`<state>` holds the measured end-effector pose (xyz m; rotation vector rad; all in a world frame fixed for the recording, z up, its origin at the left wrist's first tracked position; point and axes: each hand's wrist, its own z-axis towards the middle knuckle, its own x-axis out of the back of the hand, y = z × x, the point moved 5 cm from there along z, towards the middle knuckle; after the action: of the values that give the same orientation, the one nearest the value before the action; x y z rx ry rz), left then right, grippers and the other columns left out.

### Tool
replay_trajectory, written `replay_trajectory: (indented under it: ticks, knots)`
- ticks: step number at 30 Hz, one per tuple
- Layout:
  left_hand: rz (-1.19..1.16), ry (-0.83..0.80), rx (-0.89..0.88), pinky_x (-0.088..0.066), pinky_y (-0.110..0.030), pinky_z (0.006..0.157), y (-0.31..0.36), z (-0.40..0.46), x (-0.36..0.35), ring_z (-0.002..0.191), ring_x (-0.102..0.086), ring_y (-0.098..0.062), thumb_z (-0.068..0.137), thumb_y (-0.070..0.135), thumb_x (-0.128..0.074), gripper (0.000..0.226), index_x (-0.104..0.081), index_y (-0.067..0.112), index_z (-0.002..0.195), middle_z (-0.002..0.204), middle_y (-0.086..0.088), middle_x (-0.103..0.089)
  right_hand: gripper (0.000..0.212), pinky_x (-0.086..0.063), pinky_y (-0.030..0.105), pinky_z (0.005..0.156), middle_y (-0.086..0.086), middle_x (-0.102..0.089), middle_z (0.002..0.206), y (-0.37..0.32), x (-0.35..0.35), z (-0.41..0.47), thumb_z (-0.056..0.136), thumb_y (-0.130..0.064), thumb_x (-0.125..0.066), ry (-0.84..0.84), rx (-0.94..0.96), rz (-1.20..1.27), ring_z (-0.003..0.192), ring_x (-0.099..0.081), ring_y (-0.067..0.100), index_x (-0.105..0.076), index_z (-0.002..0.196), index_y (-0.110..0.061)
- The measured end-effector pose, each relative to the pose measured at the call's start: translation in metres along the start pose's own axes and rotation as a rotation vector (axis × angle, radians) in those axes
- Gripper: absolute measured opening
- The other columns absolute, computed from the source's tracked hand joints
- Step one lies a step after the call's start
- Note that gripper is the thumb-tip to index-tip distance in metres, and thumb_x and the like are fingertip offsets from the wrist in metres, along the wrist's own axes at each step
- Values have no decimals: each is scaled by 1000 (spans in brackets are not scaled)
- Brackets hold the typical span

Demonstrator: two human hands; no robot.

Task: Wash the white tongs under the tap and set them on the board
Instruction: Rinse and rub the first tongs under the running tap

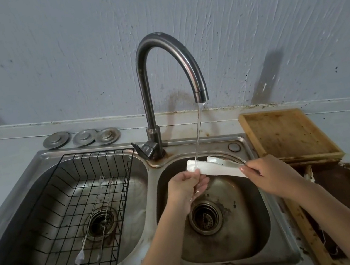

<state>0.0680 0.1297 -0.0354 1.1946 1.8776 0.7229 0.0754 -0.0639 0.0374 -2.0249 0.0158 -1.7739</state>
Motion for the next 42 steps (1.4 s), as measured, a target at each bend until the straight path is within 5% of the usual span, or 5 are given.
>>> replay_trajectory:
  ticks: [12,19,28,35,42]
  knots:
    - [155,13,-14,-52,-25,57,-2,4,-10,59,-65,-17,72,24,-79,51,-56,1,110,82,-15,-70,39,-37,20,49,0,-55,57,-4,-6,-2,97,-38,-38,-11,11,-42,47,-46,6,-60,72,-16]
    - [20,146,-9,-52,-21,44,6,3,-2,61,-65,-18,98,30,-43,36,-58,-1,109,81,-17,-67,39,-38,21,50,-5,-51,54,-5,-2,-1,97,-38,-37,26,15,-67,47,-46,6,-56,68,-20]
    - [227,-14,69,-61,-29,65,9,2,-13,67,-69,-18,89,42,-56,54,-49,-4,117,87,-17,-69,40,-47,25,56,-2,-61,62,-14,-5,-4,96,-43,-36,61,99,-174,56,-57,8,-62,77,-19]
    - [-61,-7,131,-61,-35,53,24,-1,-8,78,-66,-34,98,15,-37,19,-48,0,103,96,-25,-59,52,-39,7,77,-13,-44,137,-14,9,-13,79,-34,-69,453,212,120,109,-50,-3,-54,128,-28]
    - [-50,-17,14,-61,-37,58,21,-3,-15,89,-66,-36,98,11,-38,20,-57,7,94,108,-24,-58,75,-51,38,90,5,-54,134,14,-3,-6,81,-64,-48,184,-272,99,114,-59,21,-34,139,-18]
